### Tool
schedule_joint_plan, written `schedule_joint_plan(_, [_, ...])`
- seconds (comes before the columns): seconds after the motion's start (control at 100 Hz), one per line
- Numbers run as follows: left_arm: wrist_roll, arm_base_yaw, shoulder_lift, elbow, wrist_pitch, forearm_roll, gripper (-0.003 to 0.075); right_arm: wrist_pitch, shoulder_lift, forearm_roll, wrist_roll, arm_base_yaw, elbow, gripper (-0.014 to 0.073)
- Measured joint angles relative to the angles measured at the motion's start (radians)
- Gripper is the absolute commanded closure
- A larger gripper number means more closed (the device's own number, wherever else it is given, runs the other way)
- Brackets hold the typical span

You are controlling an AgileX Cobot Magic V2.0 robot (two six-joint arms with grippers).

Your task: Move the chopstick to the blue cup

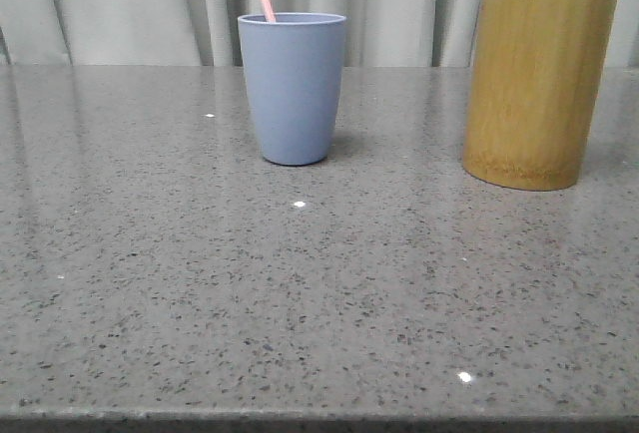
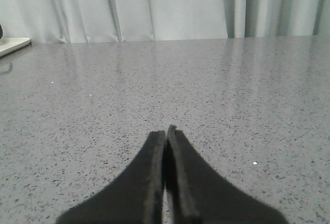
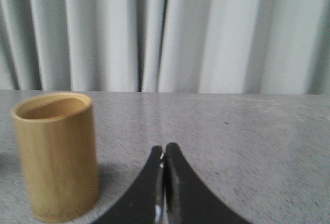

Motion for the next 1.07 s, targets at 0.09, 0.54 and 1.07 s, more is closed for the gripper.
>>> schedule_joint_plan(0.09, [0.000,0.000,0.000,0.000,0.000,0.000,0.0739,-0.017,-0.046,0.000,0.000,-0.026,0.068,0.0655])
schedule_joint_plan(0.54, [0.000,0.000,0.000,0.000,-0.002,0.000,0.0739,-0.026,-0.121,0.008,0.000,-0.036,0.208,0.0655])
schedule_joint_plan(1.07, [0.000,0.000,0.000,0.000,-0.002,0.000,0.0739,-0.022,-0.122,0.010,0.000,-0.036,0.208,0.0655])
